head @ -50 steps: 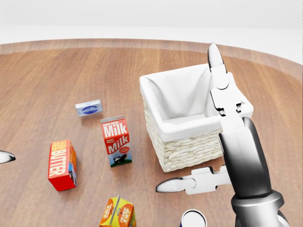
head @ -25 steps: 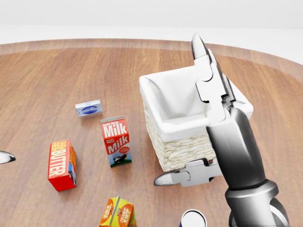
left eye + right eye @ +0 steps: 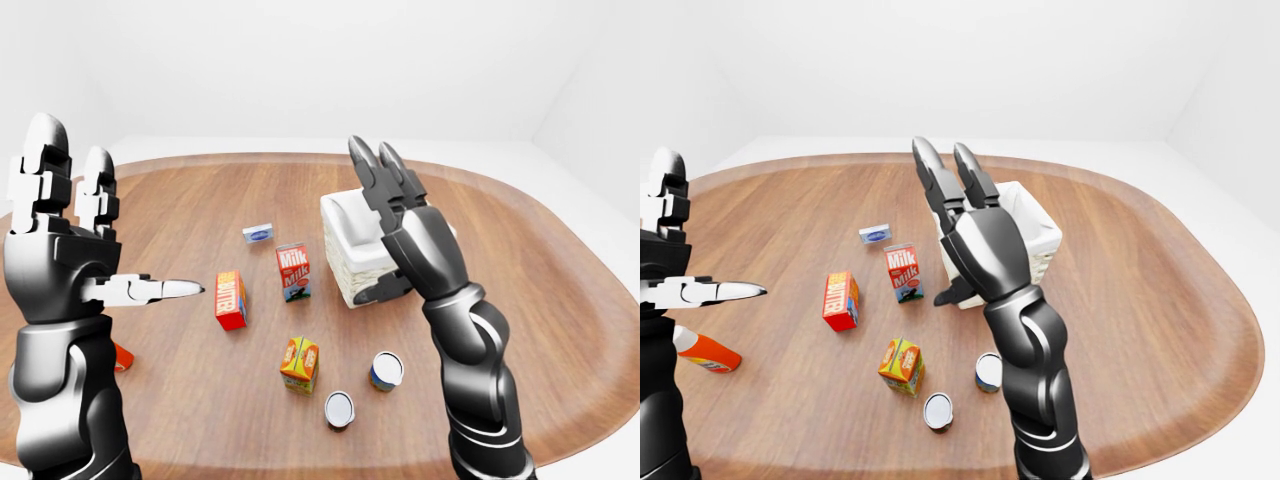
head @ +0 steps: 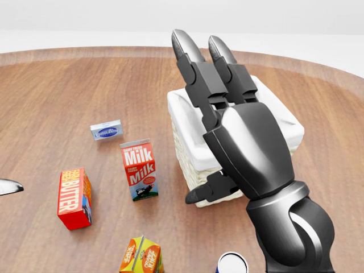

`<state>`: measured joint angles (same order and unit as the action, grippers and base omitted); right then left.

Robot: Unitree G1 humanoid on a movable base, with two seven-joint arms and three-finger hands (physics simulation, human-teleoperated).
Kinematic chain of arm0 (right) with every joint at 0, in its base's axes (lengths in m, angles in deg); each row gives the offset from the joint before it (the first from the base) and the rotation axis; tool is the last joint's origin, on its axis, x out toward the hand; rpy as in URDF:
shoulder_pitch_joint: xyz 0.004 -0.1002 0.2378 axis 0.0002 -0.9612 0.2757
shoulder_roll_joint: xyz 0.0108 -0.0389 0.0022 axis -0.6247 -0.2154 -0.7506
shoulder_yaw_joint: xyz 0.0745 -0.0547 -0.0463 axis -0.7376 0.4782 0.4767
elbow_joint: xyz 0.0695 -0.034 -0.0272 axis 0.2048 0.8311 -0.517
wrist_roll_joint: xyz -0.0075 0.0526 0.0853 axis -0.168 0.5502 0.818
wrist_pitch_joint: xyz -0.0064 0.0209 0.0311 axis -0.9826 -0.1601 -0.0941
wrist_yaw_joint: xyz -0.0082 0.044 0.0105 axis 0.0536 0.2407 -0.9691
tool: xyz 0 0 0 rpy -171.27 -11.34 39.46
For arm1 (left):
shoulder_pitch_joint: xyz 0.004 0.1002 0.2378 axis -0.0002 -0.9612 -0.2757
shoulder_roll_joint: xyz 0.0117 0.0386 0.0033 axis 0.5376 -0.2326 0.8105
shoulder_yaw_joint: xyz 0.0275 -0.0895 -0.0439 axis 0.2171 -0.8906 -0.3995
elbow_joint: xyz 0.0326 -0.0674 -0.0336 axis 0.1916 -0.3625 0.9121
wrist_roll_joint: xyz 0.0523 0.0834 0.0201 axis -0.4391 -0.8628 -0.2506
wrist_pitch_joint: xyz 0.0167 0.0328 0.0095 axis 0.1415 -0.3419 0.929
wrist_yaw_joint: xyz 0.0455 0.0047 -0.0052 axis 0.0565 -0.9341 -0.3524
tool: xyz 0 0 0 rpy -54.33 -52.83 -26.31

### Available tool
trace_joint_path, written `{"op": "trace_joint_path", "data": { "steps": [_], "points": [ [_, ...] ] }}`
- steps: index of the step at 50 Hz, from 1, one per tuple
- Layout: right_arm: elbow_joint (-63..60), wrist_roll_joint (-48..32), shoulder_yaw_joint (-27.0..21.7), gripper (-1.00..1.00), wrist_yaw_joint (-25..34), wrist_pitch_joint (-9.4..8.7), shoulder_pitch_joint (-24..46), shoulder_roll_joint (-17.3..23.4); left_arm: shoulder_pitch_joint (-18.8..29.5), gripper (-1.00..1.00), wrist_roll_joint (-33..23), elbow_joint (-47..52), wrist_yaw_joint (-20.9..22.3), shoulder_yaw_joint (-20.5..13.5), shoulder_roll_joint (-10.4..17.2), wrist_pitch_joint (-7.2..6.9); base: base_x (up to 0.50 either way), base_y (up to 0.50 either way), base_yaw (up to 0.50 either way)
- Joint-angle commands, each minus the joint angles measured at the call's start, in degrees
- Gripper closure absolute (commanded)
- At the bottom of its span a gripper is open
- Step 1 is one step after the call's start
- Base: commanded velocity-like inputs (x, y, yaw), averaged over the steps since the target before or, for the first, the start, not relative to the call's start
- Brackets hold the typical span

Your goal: Pick up the orange juice, and put it in the basket.

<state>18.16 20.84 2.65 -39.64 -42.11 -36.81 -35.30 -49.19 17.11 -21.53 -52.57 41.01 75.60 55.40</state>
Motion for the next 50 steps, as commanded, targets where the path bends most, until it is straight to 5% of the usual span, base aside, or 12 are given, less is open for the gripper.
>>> {"op": "trace_joint_path", "data": {
  "steps": [1,14,50],
  "points": [
    [2.02,-2.74,0.29,-1.0,5.71,1.74,4.49,-0.82,-0.19,-1.0,-0.04,0.1,-0.03,0.11,-0.12,0.0,0.0,0.0,0.0],
    [8.27,-5.63,2.36,-1.0,11.65,5.05,7.57,-2.49,-0.59,-1.0,0.4,1.98,0.03,-0.45,-0.27,0.0,0.0,0.0,0.0],
    [12.91,-8.95,7.42,-1.0,20.08,5.09,6.36,-6.5,-0.31,-1.0,0.69,1.97,-0.13,-0.59,-0.09,0.0,0.0,0.0,0.0]
  ]
}}
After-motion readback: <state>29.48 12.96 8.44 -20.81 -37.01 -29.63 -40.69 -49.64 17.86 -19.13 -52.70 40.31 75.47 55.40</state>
